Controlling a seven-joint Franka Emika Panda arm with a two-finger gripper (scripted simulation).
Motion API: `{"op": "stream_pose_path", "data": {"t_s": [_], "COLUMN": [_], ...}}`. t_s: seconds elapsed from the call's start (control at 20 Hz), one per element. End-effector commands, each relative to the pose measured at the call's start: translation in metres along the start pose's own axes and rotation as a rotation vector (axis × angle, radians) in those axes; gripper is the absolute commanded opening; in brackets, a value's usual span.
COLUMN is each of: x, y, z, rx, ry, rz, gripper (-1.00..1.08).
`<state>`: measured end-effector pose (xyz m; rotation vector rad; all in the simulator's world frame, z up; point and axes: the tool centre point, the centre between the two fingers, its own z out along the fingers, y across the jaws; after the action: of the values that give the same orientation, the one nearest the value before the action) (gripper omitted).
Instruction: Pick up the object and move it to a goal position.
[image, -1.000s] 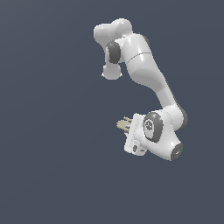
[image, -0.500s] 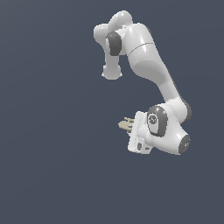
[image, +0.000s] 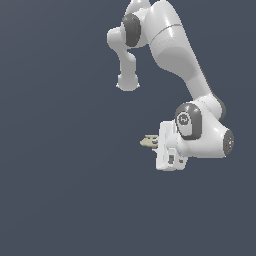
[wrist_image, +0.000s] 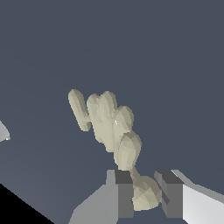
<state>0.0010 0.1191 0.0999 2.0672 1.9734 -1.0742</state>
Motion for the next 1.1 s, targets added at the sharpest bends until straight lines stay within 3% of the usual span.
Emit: {"op": "stream_pose_path", "data": {"t_s": [0.0,1.05], "x": [0.0,-0.003], "y": [-0.004,-0.068], "z": [-0.012,-0.106], "rx": [-0.054,-0.534], "ry": [0.009,0.089], "rz": [0.003,0.036], "gripper": [-1.0,-1.0]}}
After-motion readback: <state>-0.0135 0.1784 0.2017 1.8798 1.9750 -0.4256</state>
